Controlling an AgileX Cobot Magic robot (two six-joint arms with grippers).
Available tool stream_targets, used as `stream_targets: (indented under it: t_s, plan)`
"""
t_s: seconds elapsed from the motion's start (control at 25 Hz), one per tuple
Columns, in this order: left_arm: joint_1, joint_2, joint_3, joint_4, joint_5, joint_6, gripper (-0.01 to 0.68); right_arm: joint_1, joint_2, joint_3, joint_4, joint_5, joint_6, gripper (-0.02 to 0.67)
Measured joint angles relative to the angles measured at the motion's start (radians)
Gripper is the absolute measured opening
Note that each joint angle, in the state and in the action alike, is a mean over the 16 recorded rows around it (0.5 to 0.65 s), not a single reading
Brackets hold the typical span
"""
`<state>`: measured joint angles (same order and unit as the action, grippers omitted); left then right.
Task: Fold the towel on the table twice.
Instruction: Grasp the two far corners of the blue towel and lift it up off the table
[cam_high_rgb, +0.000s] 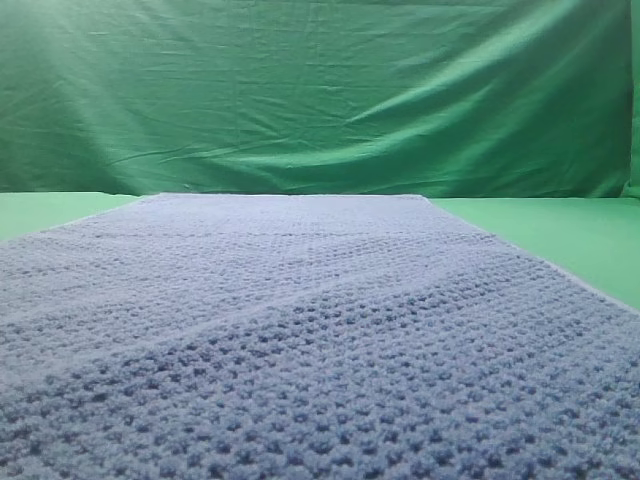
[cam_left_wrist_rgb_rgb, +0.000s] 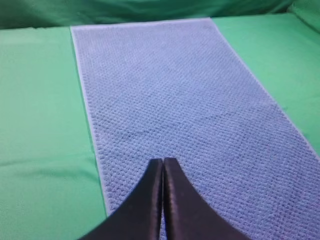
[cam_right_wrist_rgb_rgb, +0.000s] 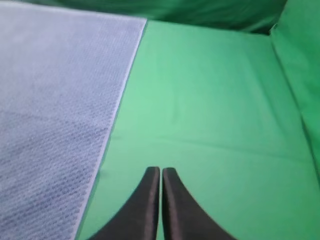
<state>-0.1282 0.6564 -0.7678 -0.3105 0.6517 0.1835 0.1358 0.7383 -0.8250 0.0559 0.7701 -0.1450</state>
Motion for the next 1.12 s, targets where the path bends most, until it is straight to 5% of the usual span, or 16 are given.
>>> stream_targets:
  t_s: [0.56, 0.92, 1.12]
  plan:
    - [-0.027, 0.600, -0.191, 0.083, 0.077, -0.041, 0.000, 0.211, 0.605, -0.255, -0.030, 0.083, 0.062, 0.000]
    - [-0.028, 0.915, -0.358, 0.139, 0.117, -0.043, 0.000, 0.249, 0.940, -0.414, -0.028, 0.066, 0.112, 0.003]
    - [-0.028, 1.030, -0.422, 0.171, 0.121, -0.043, 0.013, 0.249, 1.062, -0.479, -0.026, 0.053, 0.121, 0.072]
